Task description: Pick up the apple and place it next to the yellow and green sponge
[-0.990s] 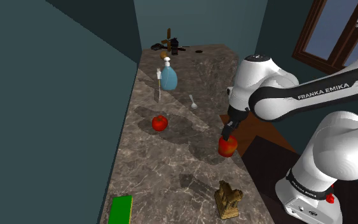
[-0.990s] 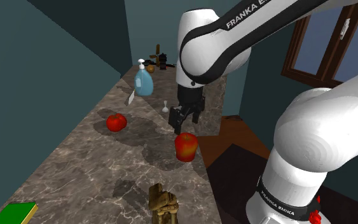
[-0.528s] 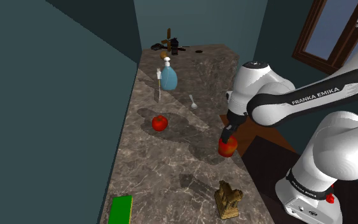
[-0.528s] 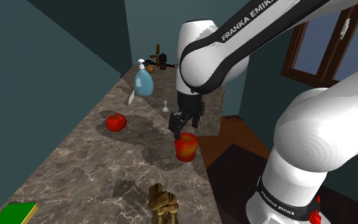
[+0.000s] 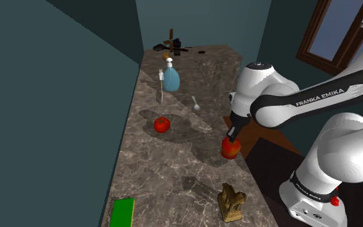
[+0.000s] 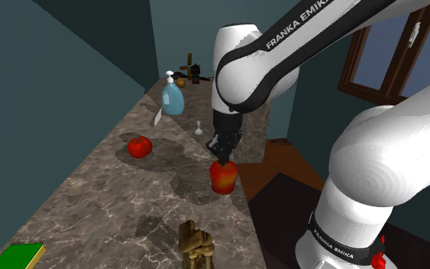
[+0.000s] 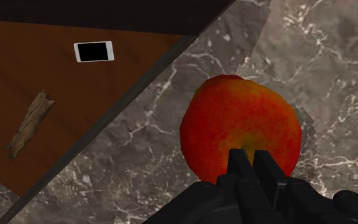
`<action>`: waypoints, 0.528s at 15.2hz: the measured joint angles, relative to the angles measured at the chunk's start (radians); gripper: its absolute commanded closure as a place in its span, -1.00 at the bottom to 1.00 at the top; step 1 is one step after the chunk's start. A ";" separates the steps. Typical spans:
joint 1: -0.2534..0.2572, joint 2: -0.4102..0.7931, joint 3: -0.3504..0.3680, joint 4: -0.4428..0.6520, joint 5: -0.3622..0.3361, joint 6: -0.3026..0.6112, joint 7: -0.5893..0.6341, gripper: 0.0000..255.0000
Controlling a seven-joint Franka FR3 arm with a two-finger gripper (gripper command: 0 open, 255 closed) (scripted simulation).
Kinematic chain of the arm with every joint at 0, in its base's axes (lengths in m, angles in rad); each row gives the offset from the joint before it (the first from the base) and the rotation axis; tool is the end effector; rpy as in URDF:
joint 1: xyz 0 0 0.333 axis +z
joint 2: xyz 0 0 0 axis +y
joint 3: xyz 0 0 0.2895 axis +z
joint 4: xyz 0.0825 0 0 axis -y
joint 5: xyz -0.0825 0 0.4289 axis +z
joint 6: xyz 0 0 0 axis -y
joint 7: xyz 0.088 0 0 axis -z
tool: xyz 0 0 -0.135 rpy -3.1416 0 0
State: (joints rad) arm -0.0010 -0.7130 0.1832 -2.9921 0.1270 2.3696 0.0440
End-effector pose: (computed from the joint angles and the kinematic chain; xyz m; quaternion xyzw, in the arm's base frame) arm 0.3492 0.0438 0.2604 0.9989 0.0060 0.0446 0.0095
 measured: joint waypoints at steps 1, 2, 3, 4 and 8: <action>0.000 0.000 0.000 0.000 0.000 0.000 0.000 1.00; 0.000 0.000 0.000 0.000 0.000 0.000 0.000 1.00; 0.000 0.000 0.000 0.000 0.000 0.000 0.000 1.00; 0.000 0.000 0.000 0.000 0.000 0.000 0.000 1.00; 0.001 -0.016 -0.001 0.009 -0.001 -0.025 0.001 1.00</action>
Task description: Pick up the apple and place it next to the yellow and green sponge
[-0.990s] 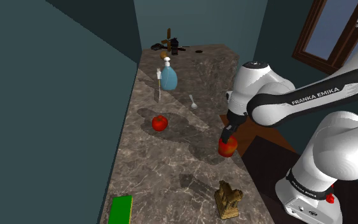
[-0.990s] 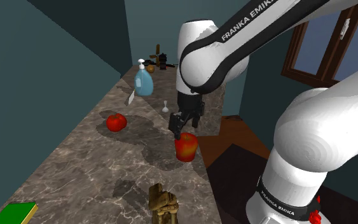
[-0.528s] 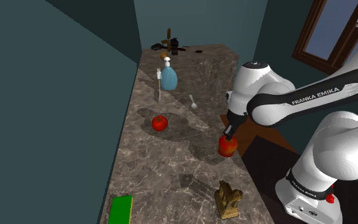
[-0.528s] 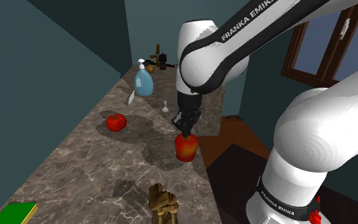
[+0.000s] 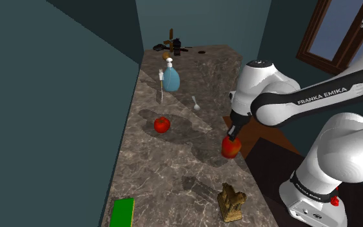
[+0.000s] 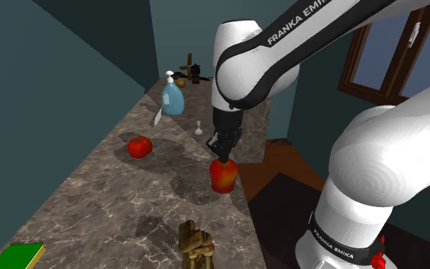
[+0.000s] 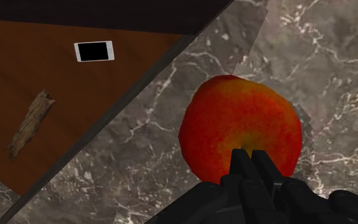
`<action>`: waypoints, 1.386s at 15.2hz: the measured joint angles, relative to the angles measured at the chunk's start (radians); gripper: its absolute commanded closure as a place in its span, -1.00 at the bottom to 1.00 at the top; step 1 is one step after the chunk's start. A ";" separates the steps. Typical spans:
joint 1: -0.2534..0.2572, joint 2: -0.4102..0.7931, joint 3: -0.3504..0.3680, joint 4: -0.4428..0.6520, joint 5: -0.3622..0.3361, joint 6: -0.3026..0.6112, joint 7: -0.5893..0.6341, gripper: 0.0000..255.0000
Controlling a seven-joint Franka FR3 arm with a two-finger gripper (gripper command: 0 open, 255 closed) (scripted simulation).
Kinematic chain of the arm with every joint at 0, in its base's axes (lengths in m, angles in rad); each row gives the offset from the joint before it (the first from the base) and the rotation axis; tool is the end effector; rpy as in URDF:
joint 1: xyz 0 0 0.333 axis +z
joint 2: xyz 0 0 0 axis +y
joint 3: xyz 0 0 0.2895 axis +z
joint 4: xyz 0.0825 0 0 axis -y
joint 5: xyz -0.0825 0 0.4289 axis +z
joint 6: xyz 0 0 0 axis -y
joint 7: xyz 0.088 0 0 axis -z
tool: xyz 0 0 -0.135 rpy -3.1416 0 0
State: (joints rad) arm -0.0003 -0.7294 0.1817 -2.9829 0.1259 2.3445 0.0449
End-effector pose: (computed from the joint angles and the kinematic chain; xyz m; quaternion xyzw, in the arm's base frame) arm 0.3502 0.0444 0.2680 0.9989 0.0059 0.0448 0.0095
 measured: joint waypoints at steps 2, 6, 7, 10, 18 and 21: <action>0.000 -0.023 -0.003 0.012 -0.002 -0.035 0.000 1.00; -0.005 -0.063 -0.013 0.048 -0.011 -0.110 -0.005 1.00; -0.005 -0.075 -0.015 0.058 -0.012 -0.132 -0.005 1.00; -0.009 -0.094 -0.022 0.091 -0.019 -0.185 -0.008 1.00; -0.008 -0.138 -0.027 0.175 -0.025 -0.313 -0.001 1.00; -0.012 -0.148 -0.035 0.213 -0.031 -0.360 -0.004 1.00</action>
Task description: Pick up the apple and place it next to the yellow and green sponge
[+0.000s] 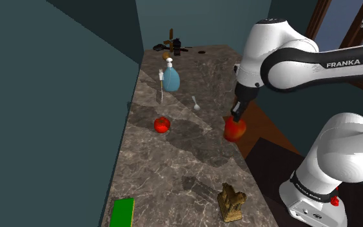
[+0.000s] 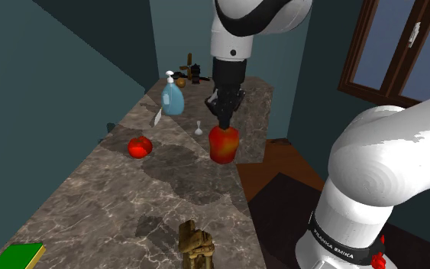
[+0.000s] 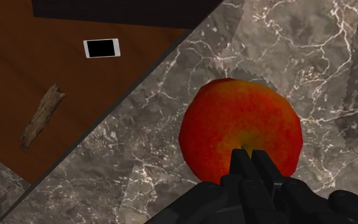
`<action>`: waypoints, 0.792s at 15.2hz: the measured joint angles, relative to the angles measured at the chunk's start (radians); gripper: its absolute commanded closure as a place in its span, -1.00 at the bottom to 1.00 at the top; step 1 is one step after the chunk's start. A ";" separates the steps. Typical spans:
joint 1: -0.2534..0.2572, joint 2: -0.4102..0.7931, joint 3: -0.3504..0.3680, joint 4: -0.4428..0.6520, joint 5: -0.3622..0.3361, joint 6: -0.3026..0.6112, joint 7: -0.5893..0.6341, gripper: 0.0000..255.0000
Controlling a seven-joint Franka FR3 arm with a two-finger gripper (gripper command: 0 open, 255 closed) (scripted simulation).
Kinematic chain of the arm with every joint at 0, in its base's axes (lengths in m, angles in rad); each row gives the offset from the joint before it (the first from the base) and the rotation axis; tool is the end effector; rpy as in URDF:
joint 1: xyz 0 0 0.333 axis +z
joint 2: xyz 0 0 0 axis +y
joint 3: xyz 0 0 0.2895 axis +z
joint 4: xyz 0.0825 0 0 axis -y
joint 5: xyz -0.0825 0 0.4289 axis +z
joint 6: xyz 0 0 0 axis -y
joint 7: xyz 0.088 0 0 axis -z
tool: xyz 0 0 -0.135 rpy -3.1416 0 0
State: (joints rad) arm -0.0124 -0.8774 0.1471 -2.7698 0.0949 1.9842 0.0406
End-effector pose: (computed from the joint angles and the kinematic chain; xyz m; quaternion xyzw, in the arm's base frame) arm 0.3611 0.0452 0.3949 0.9989 0.0060 0.0447 0.0095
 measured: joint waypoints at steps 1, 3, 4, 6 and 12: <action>0.000 -0.003 -0.001 0.012 -0.001 -0.015 0.001 1.00; -0.001 -0.007 -0.003 0.034 -0.003 -0.041 0.001 1.00; -0.002 -0.008 -0.004 0.049 -0.004 -0.058 0.001 1.00; -0.006 -0.007 -0.011 0.075 -0.010 -0.082 -0.004 1.00; -0.010 -0.007 -0.017 0.153 -0.016 -0.160 -0.004 1.00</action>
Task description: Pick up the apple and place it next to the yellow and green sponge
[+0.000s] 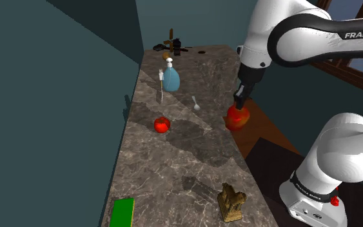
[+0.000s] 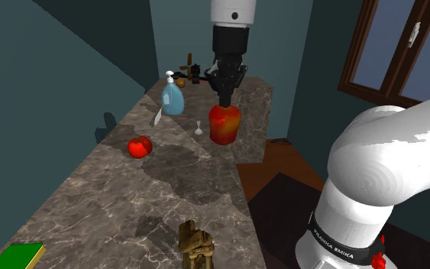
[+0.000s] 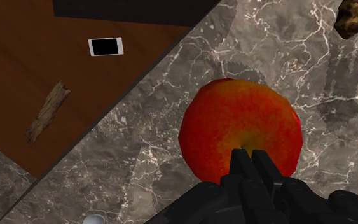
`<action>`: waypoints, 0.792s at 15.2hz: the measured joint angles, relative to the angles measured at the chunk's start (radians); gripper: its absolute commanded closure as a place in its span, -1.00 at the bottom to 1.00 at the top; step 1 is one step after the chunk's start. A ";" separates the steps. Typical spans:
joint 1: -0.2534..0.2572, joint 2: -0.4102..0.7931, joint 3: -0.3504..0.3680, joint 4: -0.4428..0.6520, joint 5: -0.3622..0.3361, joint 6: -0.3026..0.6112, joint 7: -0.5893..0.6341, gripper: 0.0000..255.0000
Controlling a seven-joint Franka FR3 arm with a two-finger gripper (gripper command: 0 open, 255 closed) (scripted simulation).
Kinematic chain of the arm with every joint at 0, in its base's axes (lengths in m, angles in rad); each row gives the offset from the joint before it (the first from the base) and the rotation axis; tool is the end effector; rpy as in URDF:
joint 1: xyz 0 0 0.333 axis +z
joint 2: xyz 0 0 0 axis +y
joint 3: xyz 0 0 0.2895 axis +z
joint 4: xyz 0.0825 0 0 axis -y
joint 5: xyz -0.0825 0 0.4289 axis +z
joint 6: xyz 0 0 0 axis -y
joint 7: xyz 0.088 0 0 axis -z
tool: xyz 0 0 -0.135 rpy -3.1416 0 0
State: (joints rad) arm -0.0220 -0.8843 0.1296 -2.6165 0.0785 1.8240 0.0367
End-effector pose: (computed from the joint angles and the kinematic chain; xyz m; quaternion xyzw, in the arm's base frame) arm 0.3636 0.0437 0.4637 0.9989 0.0059 0.0447 0.0095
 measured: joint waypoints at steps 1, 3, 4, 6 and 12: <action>0.000 -0.003 -0.001 0.009 -0.001 -0.012 0.000 1.00; 0.014 0.004 0.030 0.021 0.019 -0.015 0.031 1.00; 0.025 0.004 0.051 0.024 0.034 -0.018 0.054 1.00; 0.047 0.003 0.096 0.034 0.064 -0.027 0.101 1.00; 0.099 0.055 0.244 0.098 0.151 -0.025 0.254 1.00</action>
State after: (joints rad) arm 0.0775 -0.8290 0.3736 -2.5181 0.2298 1.7992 0.2903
